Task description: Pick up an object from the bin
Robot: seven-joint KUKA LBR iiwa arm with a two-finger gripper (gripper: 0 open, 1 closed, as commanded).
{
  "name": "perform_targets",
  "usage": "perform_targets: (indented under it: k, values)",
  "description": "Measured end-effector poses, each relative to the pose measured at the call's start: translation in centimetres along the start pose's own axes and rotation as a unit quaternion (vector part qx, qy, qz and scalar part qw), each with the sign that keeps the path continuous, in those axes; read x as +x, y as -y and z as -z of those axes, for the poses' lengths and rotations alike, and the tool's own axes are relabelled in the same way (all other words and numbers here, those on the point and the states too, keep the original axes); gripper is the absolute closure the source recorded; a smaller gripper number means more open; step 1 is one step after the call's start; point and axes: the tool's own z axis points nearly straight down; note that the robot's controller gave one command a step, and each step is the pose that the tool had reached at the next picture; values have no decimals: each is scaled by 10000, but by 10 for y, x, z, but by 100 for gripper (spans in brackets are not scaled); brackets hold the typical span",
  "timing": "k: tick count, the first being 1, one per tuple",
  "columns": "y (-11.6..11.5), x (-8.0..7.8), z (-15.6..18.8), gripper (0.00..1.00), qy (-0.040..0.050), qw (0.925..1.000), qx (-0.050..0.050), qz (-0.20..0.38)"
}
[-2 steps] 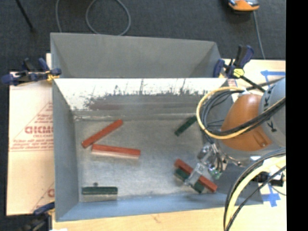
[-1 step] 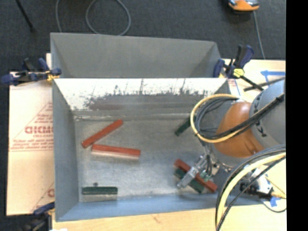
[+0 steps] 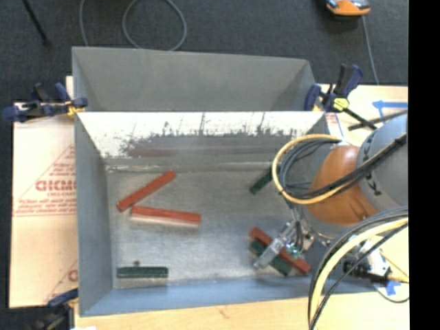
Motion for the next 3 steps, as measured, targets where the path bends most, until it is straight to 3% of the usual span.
perform_targets:
  k: [1, 3]
  values:
    - [0, 0, 0, 100, 3, 10000, 1, 12]
    - [0, -3, 81, 100, 23, 10000, -18, 94]
